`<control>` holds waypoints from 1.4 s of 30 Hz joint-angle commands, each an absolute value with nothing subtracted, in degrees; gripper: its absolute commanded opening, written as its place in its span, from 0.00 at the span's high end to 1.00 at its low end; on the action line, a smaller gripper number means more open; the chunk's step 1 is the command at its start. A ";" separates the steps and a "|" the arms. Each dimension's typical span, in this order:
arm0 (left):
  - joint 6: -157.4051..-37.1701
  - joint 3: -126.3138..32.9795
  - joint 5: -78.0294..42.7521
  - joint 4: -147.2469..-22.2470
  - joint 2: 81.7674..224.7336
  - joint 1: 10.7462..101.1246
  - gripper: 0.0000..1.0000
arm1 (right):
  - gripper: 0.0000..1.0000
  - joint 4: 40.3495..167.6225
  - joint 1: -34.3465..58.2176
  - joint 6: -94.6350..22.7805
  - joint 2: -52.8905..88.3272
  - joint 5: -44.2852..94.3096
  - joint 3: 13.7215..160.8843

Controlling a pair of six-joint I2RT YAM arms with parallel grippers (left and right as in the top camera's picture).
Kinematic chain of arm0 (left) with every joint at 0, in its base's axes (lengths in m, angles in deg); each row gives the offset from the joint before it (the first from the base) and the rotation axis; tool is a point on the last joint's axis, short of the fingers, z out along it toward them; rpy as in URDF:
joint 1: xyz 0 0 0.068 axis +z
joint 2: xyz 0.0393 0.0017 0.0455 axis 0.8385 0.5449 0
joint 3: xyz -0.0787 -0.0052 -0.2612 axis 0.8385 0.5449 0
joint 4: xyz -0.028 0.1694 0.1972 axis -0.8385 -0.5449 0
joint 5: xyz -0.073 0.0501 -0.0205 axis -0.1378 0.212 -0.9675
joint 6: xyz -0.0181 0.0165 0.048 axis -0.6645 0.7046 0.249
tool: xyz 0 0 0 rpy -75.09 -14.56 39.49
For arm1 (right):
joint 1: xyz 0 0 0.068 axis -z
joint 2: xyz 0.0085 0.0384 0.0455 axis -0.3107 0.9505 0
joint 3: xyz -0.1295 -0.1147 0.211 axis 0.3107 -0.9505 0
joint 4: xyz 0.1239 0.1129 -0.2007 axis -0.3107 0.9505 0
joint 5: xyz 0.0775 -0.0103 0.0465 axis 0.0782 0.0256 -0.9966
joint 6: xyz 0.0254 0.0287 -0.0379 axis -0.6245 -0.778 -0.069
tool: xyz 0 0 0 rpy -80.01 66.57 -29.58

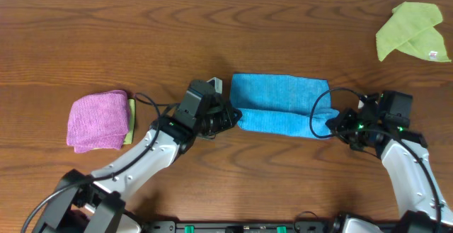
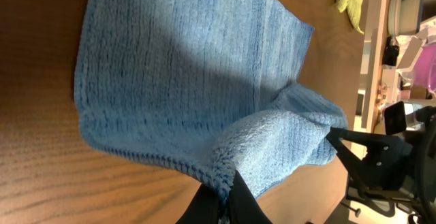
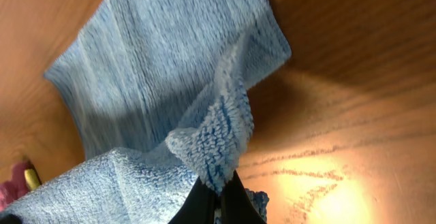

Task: Fold the cloth
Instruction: 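Lift the near edge and fold it forward over the far half, then regrasp the folded strip's ends with both grippers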

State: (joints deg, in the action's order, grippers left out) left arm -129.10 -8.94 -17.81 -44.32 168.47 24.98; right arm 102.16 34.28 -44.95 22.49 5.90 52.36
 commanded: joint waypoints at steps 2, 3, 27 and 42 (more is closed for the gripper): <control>-127.02 -12.07 -15.52 -44.56 171.38 25.81 0.94 | 0.99 99.87 33.65 -47.36 21.90 6.93 53.50; -126.76 -12.83 -15.52 -44.58 172.26 26.05 0.94 | 0.99 98.93 33.65 -47.75 21.95 7.28 53.50; -122.52 -22.93 -10.47 -46.86 181.70 28.65 0.94 | 0.99 82.25 30.00 -51.34 34.82 8.46 58.29; -122.67 -28.48 -10.08 -42.95 189.87 28.69 0.94 | 0.99 77.51 28.80 -51.10 40.68 10.27 61.15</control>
State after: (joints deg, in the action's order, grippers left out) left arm -123.79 -25.86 -10.78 -42.99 188.49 28.38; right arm 78.60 29.69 -50.35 40.05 9.29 59.86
